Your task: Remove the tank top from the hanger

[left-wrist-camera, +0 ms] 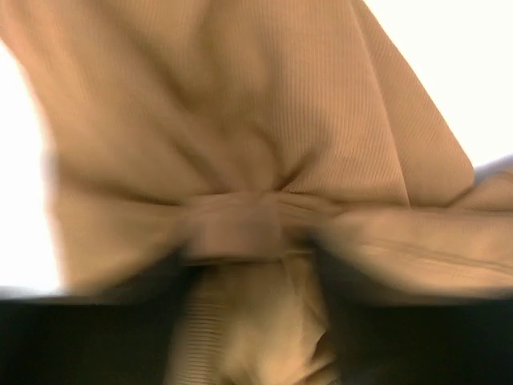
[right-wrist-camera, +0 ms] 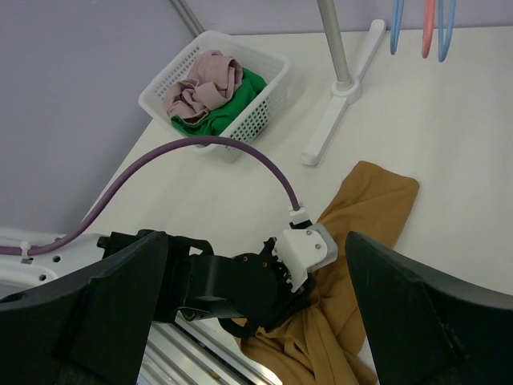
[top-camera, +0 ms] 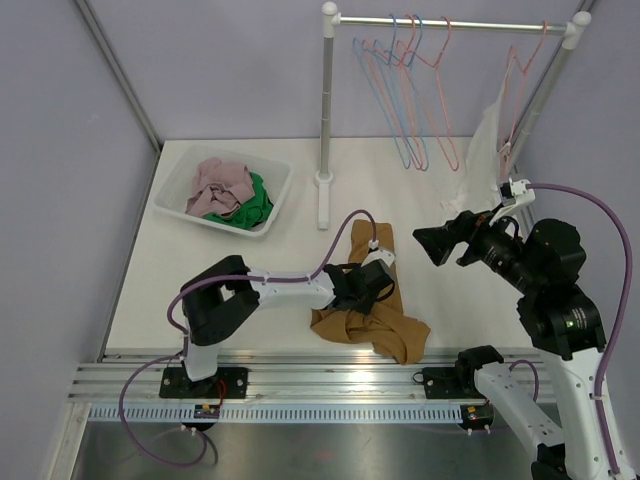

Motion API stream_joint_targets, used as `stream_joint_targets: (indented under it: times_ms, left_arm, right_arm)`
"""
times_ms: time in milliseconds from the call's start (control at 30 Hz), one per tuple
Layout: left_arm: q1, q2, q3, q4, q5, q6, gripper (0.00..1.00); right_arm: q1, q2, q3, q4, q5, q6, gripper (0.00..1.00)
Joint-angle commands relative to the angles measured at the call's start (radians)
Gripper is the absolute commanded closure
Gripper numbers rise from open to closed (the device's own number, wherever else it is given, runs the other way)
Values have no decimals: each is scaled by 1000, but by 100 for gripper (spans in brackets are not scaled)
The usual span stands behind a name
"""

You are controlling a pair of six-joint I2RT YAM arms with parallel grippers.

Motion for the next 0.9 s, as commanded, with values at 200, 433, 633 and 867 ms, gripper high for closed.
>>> stream_joint_targets:
  times_ms: [200, 433, 633, 867]
  left_arm:
    - [2, -180, -21, -154, -189, -24, 100]
    - [137, -475, 73, -329, -300, 37, 100]
    - [284, -598, 226, -461, -323, 99, 100]
    - [488, -618, 490, -579, -281, 188, 100]
  right_arm:
    - [3, -48, 29, -20, -20, -36, 1]
    - [5, -56, 14, -13, -14, -35, 1]
    - [5, -61, 14, 6, -16, -29, 0]
    - [5, -59, 1, 39, -46, -7, 0]
